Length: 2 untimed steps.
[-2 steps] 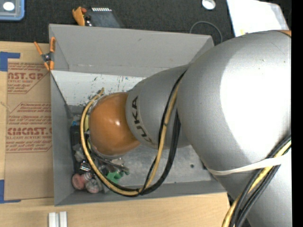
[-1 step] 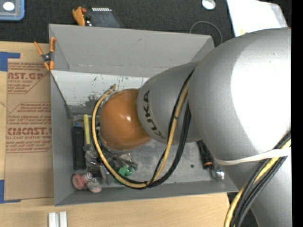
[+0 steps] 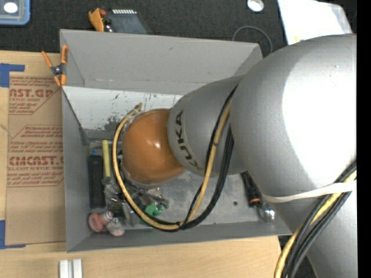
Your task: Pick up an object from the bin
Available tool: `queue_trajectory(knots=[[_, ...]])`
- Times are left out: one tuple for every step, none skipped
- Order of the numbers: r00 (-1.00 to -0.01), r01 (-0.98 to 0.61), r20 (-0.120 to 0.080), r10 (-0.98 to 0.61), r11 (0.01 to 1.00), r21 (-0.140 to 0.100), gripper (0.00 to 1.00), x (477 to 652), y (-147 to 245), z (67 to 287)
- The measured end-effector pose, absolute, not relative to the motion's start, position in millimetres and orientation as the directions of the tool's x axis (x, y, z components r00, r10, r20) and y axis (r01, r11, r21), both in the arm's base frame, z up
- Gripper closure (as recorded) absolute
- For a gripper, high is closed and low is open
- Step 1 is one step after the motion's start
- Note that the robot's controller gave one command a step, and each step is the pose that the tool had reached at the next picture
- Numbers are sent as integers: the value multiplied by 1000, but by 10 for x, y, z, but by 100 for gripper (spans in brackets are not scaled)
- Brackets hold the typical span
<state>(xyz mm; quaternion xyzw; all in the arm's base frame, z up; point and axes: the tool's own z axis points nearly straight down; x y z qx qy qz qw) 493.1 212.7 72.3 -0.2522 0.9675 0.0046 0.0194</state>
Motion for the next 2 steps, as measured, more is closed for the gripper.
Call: queue_trajectory(knots=[[-883, -469, -28, -469, 883, 0, 100, 4979, 2116, 1255], [-896, -443, -28, -443, 896, 1, 100, 4981, 2125, 1634]])
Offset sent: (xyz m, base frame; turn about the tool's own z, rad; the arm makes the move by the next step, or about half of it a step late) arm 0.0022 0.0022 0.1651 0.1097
